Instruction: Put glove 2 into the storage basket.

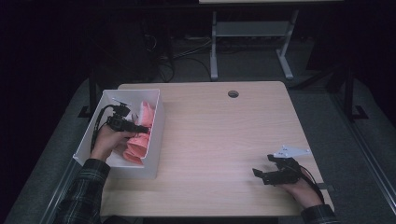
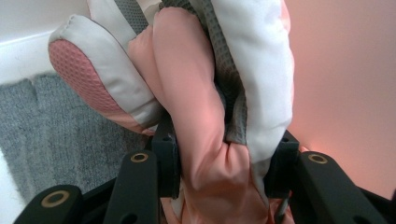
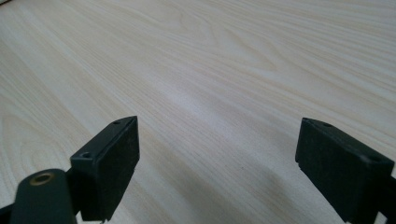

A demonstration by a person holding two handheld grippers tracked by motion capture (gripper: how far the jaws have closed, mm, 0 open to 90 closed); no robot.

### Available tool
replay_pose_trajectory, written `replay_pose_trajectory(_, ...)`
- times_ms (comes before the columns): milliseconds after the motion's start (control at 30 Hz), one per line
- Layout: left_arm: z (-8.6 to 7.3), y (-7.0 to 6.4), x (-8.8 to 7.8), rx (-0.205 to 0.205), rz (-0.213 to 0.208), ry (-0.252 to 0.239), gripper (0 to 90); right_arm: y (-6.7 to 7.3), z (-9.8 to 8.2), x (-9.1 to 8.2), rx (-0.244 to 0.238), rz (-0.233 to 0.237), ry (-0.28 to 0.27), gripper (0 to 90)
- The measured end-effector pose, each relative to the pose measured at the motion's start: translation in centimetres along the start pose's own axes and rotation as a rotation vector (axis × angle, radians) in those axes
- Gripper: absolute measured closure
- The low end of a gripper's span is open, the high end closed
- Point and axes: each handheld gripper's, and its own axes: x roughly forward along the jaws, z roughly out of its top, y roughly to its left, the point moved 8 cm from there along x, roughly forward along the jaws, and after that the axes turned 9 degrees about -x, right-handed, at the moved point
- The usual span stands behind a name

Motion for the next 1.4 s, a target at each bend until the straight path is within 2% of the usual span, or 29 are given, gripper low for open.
replay_pose_trajectory(100, 0.0, 0.1, 0.0, -0.005, -0.001, -0.005, 53.1, 0.0, 0.0, 0.0, 0.004, -0.001, 0.001, 13.4)
replay_pose_trajectory(133, 0.0, 0.3, -0.2, -0.016, -0.005, -0.009, 44.7, 0.1, 0.1, 0.0, 0.003, 0.0, -0.003, 13.4)
replay_pose_trajectory(167, 0.0, 0.3, -0.2, -0.016, -0.005, -0.009, 40.0, 0.1, 0.1, 0.0, 0.003, 0.0, -0.003, 13.4)
replay_pose_trajectory(200, 0.2, 0.5, -0.6, -0.022, 0.002, -0.031, 36.1, 0.1, 0.1, -0.1, 0.0, 0.002, -0.004, 13.4)
replay_pose_trajectory(233, 0.2, 0.5, -0.6, -0.022, 0.002, -0.031, 33.0, 0.1, 0.0, -0.1, 0.001, 0.001, -0.002, 13.4)
replay_pose_trajectory(267, 0.5, 0.6, -1.4, -0.011, 0.018, -0.07, 30.6, 0.1, 0.0, 0.0, 0.004, 0.0, 0.0, 13.4)
replay_pose_trajectory(300, 0.5, 0.6, -1.4, -0.011, 0.018, -0.07, 28.0, 0.1, 0.0, 0.0, 0.004, 0.0, 0.0, 13.4)
replay_pose_trajectory(433, 1.1, 0.3, -3.4, -0.003, 0.03, -0.126, 23.9, 0.0, 0.0, 0.0, 0.0, 0.004, -0.001, 13.4)
replay_pose_trajectory(600, 1.6, -0.7, -5.0, 0.03, 0.025, -0.144, 22.1, -0.2, -0.1, -0.1, 0.007, 0.008, -0.008, 13.4)
replay_pose_trajectory(667, 2.1, -1.8, -5.7, 0.048, 0.017, -0.168, 21.5, -0.2, -0.1, 0.0, 0.003, 0.009, -0.007, 13.4)
replay_pose_trajectory(700, 2.1, -1.8, -5.7, 0.048, 0.017, -0.168, 21.5, -0.2, -0.1, 0.0, 0.003, 0.009, -0.007, 13.4)
replay_pose_trajectory(733, 2.4, -2.6, -6.2, 0.068, 0.012, -0.175, 21.5, -0.2, -0.1, 0.0, 0.001, 0.012, -0.004, 13.4)
replay_pose_trajectory(767, 2.4, -2.6, -6.2, 0.068, 0.012, -0.175, 21.5, -0.2, -0.1, 0.0, 0.001, 0.012, -0.004, 13.4)
replay_pose_trajectory(800, 2.8, -3.5, -6.7, 0.091, 0.003, -0.185, 21.5, -0.1, 0.0, 0.1, -0.001, 0.014, -0.006, 13.4)
replay_pose_trajectory(867, 3.2, -4.4, -7.3, 0.116, 0.0, -0.197, 21.5, 0.0, 0.0, 0.1, -0.004, 0.013, -0.003, 13.4)
replay_pose_trajectory(900, 3.2, -4.4, -7.3, 0.116, 0.0, -0.197, 21.5, 0.0, 0.0, 0.1, -0.004, 0.013, -0.003, 13.4)
replay_pose_trajectory(1067, 4.1, -7.3, -8.4, 0.166, -0.032, -0.24, 21.4, 0.0, 0.0, 0.1, -0.004, 0.008, -0.001, 13.4)
replay_pose_trajectory(1300, 4.2, -10.8, -7.8, 0.234, -0.055, -0.233, 20.1, 0.0, 0.0, 0.1, -0.006, 0.007, 0.001, 13.4)
replay_pose_trajectory(1400, 4.2, -11.8, -7.4, 0.241, -0.062, -0.236, 20.0, 0.1, 0.0, 0.1, -0.007, 0.007, 0.001, 13.4)
